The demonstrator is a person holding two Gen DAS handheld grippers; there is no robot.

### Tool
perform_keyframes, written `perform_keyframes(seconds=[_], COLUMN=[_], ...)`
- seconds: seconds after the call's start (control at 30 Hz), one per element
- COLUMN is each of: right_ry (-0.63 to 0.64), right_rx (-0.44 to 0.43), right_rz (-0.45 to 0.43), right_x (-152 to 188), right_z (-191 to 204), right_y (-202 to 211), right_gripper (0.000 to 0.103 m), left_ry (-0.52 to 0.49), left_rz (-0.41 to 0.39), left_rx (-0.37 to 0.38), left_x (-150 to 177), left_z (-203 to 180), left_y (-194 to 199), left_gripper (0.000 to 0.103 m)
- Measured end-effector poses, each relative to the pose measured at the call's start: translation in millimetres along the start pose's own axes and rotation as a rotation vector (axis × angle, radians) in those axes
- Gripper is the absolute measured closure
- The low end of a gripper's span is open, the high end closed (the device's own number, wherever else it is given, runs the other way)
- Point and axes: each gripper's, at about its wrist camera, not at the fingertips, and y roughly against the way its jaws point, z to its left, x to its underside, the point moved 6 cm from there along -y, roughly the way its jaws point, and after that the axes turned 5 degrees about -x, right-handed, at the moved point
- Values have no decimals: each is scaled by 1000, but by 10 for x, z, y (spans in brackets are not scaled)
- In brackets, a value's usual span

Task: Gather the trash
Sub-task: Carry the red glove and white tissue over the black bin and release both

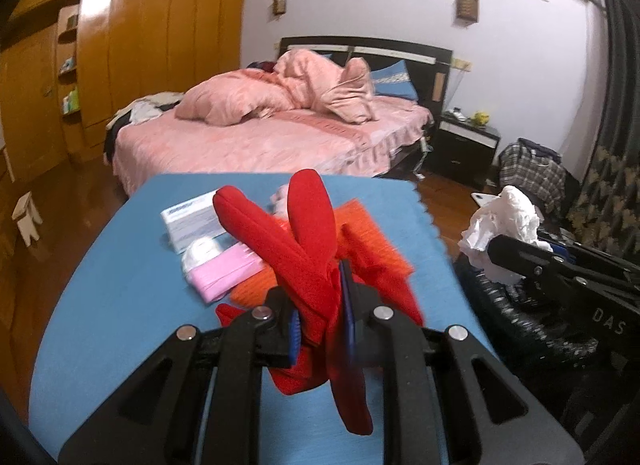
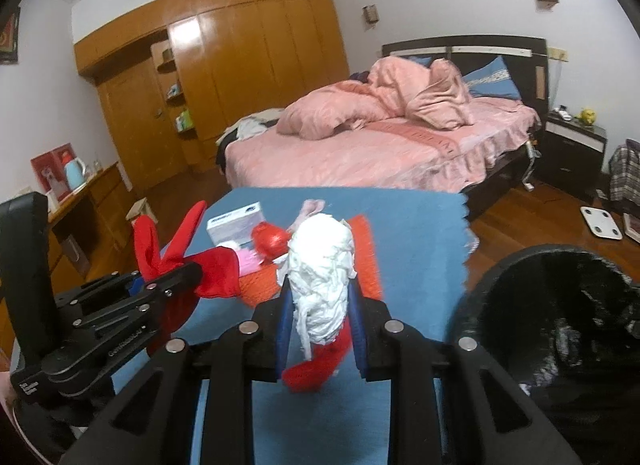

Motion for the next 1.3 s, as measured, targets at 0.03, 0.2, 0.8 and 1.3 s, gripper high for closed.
perform_keyframes(seconds=[0.03,0.2,0.8,1.3], right_ry=[-5,-34,-160,-225], right_rx=[9,65,298,422], right_rz=[-7,-42,-107,-94], right_x=[-12,-45,141,357], right_z=[-49,-339,-1538,-2374], right_y=[42,260,1035,1400], right_gripper=[78,78,78,78], left_ry=[-8,-39,-162,-220], left_rz=[-4,-19,-44,0], left_rx=[11,64,290,423], left_x=[-21,-100,-165,-170], left_z=[-72,-426,-1768,-2774], left_y=[8,14,-21,-342], left_gripper=[87,87,87,87])
